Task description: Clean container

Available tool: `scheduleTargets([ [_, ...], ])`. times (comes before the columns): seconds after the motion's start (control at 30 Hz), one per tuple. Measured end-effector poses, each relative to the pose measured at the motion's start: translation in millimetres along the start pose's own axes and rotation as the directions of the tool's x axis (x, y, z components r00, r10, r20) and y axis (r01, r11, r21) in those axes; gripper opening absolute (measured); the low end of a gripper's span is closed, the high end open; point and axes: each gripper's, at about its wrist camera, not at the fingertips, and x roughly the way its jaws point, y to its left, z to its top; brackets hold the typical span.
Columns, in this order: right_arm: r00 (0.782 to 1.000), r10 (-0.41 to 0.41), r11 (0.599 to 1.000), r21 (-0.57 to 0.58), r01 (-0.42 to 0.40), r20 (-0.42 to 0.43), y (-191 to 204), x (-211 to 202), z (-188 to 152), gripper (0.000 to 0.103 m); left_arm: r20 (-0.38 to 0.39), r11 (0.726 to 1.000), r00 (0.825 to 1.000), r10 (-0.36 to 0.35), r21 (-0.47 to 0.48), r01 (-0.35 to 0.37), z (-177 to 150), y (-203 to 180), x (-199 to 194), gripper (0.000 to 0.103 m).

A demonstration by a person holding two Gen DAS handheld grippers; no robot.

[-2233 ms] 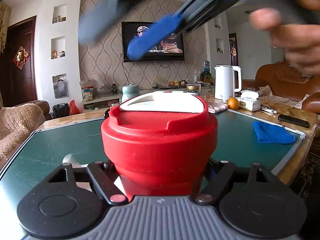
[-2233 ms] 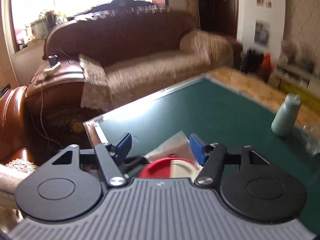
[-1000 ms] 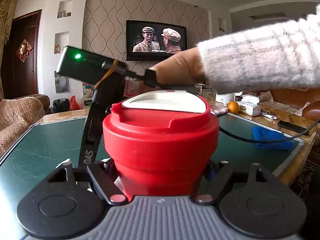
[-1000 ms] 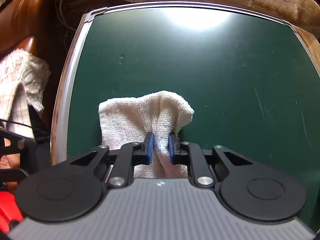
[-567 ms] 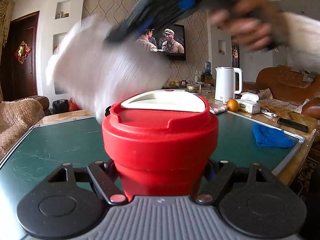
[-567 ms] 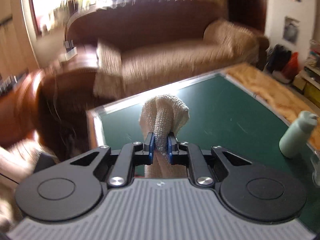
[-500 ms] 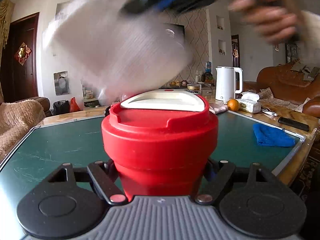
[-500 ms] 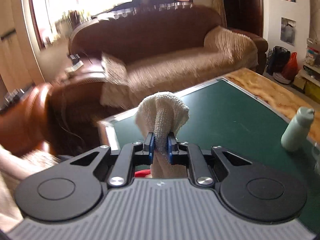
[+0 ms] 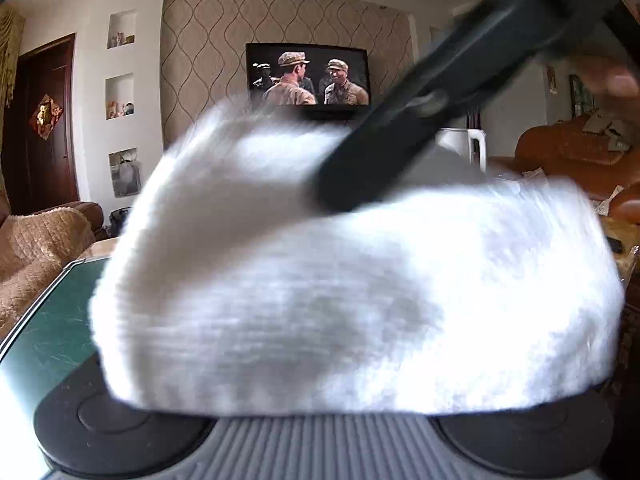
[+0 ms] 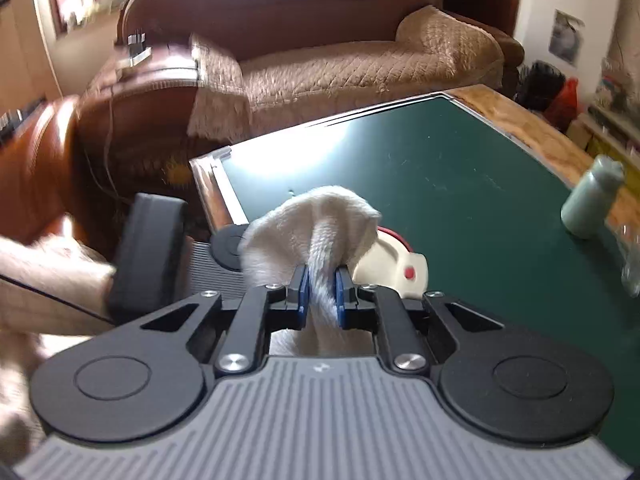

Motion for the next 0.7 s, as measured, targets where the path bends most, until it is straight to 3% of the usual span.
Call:
scheduleTargets([
  [0.17, 0.999, -0.043, 0.999, -0.007, 0.043, 0.017, 12.8, 23.2, 28.3, 0.016, 0.0, 0.999, 1.0, 0.008, -0.033, -0.008, -1.3, 4.1, 1.1, 0.081],
  [0.27, 0.995, -0.097, 0.995, 0.015, 0.097, 0.009, 17.6, 36.9, 38.5, 0.017, -0.006, 1.0, 1.0, 0.008, -0.002, -0.008, -1.8, 0.3, 0.2, 0.08],
  [0.37, 0.994, -0.108, 0.994, 0.015, 0.108, 0.009, 24.4, 37.5, 34.8, 0.017, -0.008, 1.0, 1.0, 0.004, -0.012, -0.004, -2.4, -0.5, 0.5, 0.08],
  [0.5, 0.999, -0.049, 0.999, 0.017, 0.049, -0.001, 28.7, 22.1, 22.0, 0.017, -0.006, 1.0, 1.0, -0.003, -0.024, 0.003, -3.7, 0.0, 0.8, 0.08],
  [0.7, 0.996, -0.085, 0.995, 0.052, 0.086, -0.013, 29.1, -10.4, -4.7, 0.016, -0.009, 0.999, 1.0, -0.009, -0.036, 0.009, -5.4, -2.5, 2.5, 0.079],
])
